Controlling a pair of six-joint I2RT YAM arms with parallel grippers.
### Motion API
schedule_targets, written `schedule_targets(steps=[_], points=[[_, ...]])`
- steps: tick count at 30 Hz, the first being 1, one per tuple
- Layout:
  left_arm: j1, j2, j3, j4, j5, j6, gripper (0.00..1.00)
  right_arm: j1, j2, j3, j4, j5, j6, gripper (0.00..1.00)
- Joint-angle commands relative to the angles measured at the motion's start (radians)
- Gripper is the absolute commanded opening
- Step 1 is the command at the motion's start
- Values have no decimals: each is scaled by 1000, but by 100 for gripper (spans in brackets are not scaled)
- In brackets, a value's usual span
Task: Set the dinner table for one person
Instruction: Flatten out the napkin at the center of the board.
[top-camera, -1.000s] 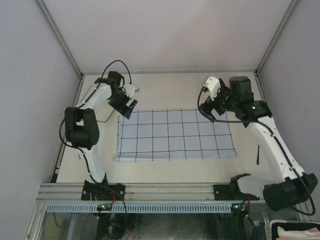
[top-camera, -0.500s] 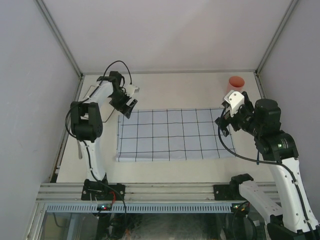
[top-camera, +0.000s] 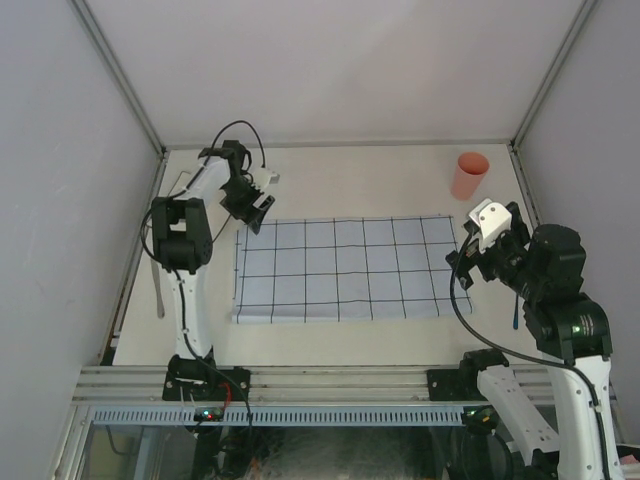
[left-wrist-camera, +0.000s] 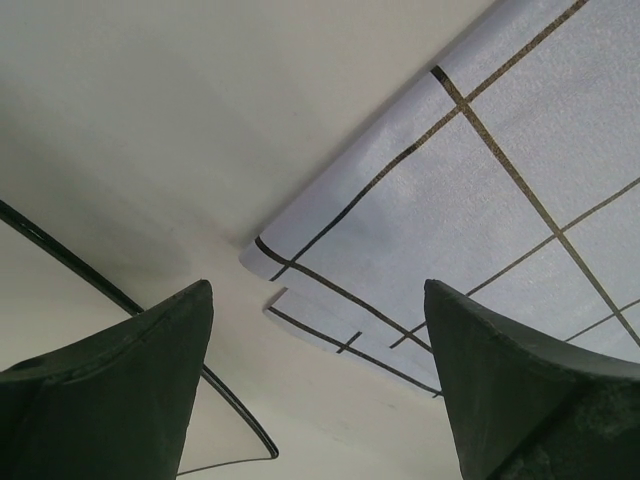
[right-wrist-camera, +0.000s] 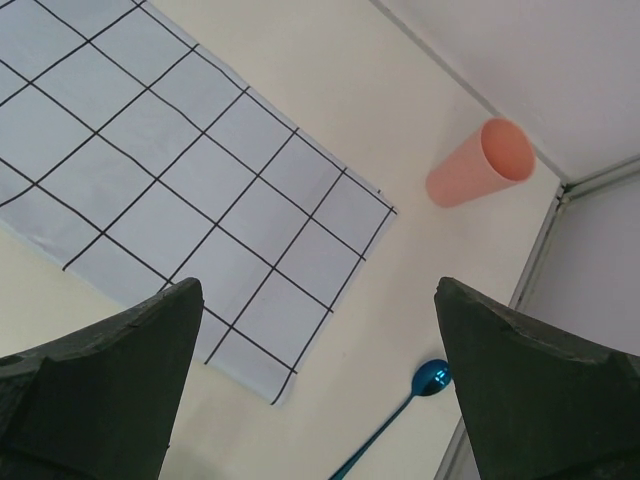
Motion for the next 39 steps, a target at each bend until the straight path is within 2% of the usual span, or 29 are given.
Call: schedule_targets(steps=[1, 13, 25, 35, 39], points=[[6, 33, 106, -72, 36, 32, 89, -31, -31, 14, -20, 12, -1, 100], [8, 112, 245, -206, 96, 67, 82, -53, -37, 55, -44, -10, -9, 100], [8, 132, 271, -269, 76, 65, 91, -64, -29, 119, -66, -44, -17, 100], [6, 158, 318, -286, 81, 41, 89, -68, -41, 140, -94, -63, -28, 100], [5, 165, 333, -266, 38, -14, 89, -67, -34, 182, -117, -82, -30, 100]])
